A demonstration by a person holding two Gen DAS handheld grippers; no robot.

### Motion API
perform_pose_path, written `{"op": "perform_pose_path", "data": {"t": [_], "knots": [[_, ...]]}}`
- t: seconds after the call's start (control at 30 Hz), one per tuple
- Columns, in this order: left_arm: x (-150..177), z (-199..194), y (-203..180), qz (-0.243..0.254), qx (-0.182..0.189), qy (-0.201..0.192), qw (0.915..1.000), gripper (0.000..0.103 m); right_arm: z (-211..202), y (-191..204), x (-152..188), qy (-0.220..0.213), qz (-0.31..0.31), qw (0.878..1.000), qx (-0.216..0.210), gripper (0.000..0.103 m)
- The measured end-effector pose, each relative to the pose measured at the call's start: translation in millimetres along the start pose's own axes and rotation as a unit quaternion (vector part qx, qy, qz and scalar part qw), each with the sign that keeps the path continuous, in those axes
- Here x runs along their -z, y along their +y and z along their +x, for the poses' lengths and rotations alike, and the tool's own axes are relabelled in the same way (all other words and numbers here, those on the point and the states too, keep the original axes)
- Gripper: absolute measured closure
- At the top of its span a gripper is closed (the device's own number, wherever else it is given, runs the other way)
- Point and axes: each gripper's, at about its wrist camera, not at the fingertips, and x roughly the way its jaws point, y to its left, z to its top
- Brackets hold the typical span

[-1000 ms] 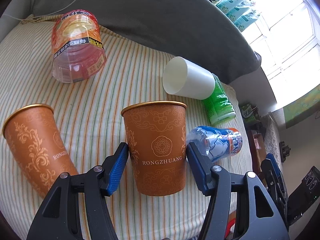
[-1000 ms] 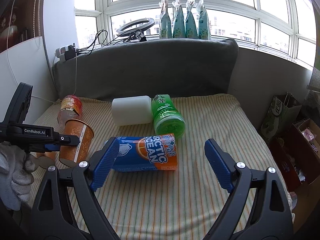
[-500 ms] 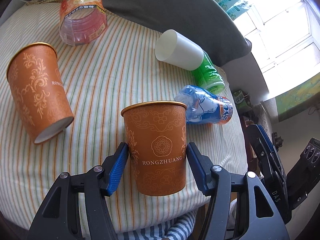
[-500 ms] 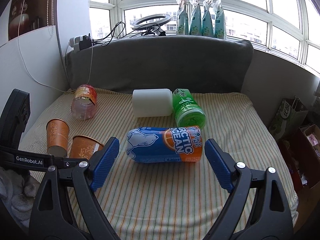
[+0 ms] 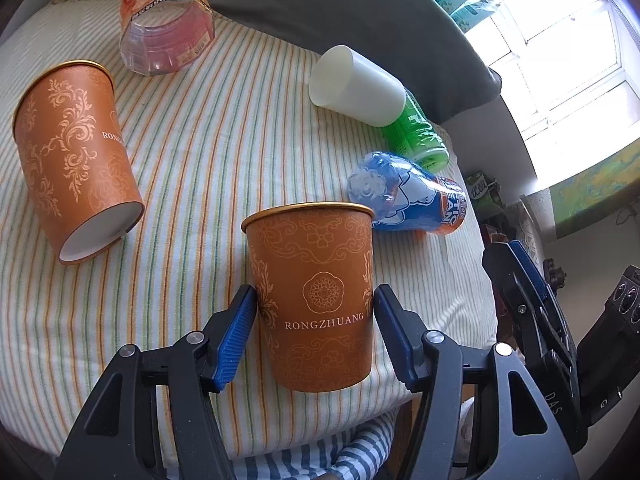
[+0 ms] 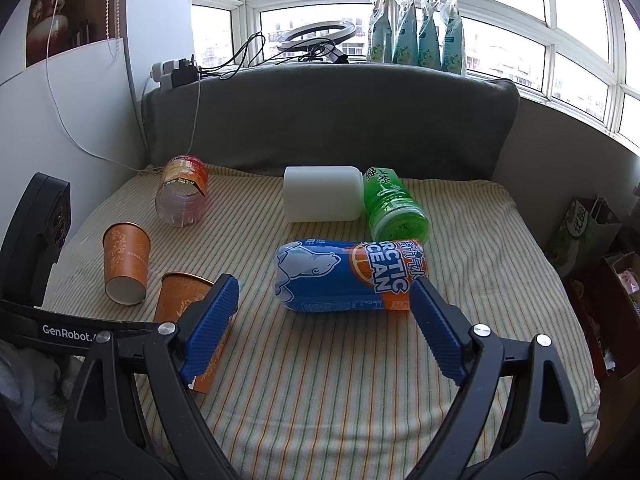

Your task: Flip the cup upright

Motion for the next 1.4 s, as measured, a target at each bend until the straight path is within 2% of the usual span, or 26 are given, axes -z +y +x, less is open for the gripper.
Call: {"op": "perform_pose_path", "data": {"t": [0.13,0.27,0.37,0.57,0.73,0.87,0.93,1.03,1.17,1.4], "knots": [[1,-1,2,0.001,0.001,0.003,1.0,0.041,-1,3,1,0.002,-0.004,1.0,-0.001,0.013],[2,-2,2,0.007,-0.006,0.01,0.9999,0.037,1,3,-2,0.017,-0.001,1.0,-0.018,0.013],[3,-8,5,0.011,-0.007,0.006,0.9999,0.037,5,7,-7,0.042,-0.004,0.998,-0.046,0.013],[9,-38,9,0.033,-0.029,-0.028,0.9986,0.036,23,21,-17,0.11,-0.013,0.988,-0.105,0.013],[23,-66,21,0.054,-0.067,-0.052,0.9949,0.036,44,36,-22,0.176,-0.014,0.973,-0.15,0.013],[36,-79,31,0.073,-0.115,-0.064,0.9886,0.036,62,51,-24,0.227,-0.023,0.956,-0.184,0.013],[42,-84,38,0.076,-0.127,-0.067,0.9867,0.036,73,57,-24,0.253,-0.018,0.947,-0.195,0.013],[49,-90,44,0.08,-0.144,-0.08,0.9831,0.036,86,65,-25,0.279,-0.021,0.938,-0.204,0.013],[57,-97,46,0.089,-0.159,-0.104,0.9778,0.036,100,75,-27,0.297,-0.036,0.934,-0.195,0.013],[62,-104,48,0.095,-0.159,-0.123,0.9749,0.036,121,81,-25,0.326,-0.032,0.926,-0.189,0.013]]}}
